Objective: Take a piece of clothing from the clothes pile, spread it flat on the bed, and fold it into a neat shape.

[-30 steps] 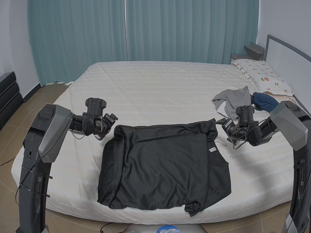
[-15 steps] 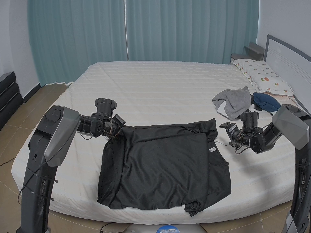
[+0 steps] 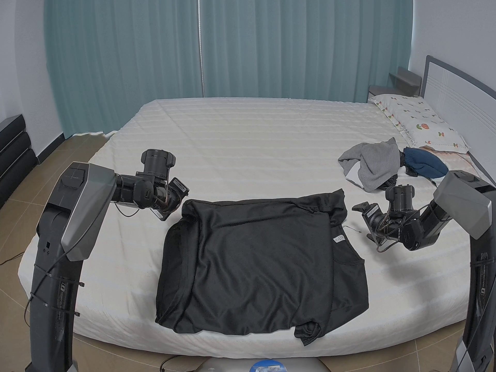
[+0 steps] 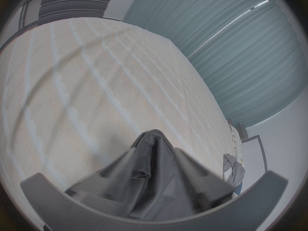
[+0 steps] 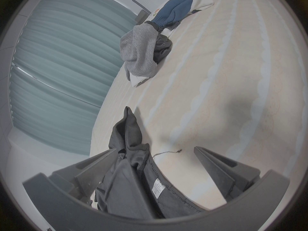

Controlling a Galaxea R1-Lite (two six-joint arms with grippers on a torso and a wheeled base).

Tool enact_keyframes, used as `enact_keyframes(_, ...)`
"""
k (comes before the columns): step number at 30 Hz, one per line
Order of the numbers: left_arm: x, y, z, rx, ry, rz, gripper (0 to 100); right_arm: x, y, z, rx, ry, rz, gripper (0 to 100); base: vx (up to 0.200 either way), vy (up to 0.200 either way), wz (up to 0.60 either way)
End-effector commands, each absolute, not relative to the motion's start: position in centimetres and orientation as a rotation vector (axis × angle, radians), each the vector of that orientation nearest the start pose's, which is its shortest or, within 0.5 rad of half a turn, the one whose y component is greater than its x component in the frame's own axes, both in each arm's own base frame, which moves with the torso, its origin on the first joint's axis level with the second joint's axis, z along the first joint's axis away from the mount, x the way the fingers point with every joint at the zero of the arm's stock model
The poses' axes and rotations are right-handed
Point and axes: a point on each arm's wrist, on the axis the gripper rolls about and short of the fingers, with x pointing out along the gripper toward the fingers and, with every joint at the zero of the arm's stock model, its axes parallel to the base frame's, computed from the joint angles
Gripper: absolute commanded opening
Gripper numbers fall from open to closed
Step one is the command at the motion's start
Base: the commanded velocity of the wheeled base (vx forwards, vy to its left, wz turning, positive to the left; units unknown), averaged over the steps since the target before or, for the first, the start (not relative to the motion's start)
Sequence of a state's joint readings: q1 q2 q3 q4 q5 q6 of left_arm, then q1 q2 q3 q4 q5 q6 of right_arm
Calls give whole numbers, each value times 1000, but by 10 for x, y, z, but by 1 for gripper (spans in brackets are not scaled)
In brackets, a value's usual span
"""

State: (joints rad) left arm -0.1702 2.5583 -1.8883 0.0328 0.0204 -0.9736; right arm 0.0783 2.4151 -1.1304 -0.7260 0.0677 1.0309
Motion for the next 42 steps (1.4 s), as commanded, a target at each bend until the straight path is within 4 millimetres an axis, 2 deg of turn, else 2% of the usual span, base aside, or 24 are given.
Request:
enact_keyframes(1, 501, -85, 60, -863, 703, 202, 100, 429, 36, -7, 999, 597, -154, 100, 0, 0, 0)
enact_keyframes(5, 500, -88, 54, -823, 722, 191, 100, 429, 36, -8, 1000, 598, -145, 100, 0, 0, 0)
enact_keyframes(16, 507, -106, 18, -798, 767, 179, 100, 426, 35, -9, 1006, 607, -120, 100, 0, 0, 0)
enact_keyframes(17, 507, -106, 19, -798, 766, 179, 0, 426, 35, -10, 1006, 607, -120, 100, 0, 0, 0)
enact_keyframes(22, 510, -108, 14, -795, 767, 177, 0, 427, 35, -9, 1007, 599, -115, 100, 0, 0, 0)
enact_keyframes(29, 514, -99, 18, -803, 741, 190, 0, 424, 35, -11, 1006, 606, -119, 100, 0, 0, 0)
enact_keyframes(31, 522, -87, 31, -821, 681, 194, 0, 424, 35, -12, 1006, 608, -121, 100, 0, 0, 0)
enact_keyframes(34, 527, -70, 36, -837, 633, 204, 0, 424, 35, -12, 1006, 610, -121, 100, 0, 0, 0)
enact_keyframes(35, 527, -70, 36, -837, 633, 204, 0, 424, 35, -12, 1006, 610, -121, 100, 0, 0, 0)
enact_keyframes(36, 531, -59, 39, -838, 580, 196, 0, 423, 34, -12, 1007, 611, -123, 100, 0, 0, 0)
enact_keyframes(37, 531, -58, 39, -837, 577, 196, 0, 423, 34, -12, 1007, 611, -123, 100, 0, 0, 0)
enact_keyframes(38, 535, -47, 40, -830, 540, 195, 0, 423, 35, -13, 1007, 613, -122, 100, 0, 0, 0)
enact_keyframes(39, 535, -47, 40, -830, 540, 195, 0, 423, 35, -13, 1007, 613, -122, 100, 0, 0, 0)
enact_keyframes(42, 539, -27, 45, -813, 475, 195, 0, 421, 36, -14, 1006, 621, -125, 100, 0, 0, 0)
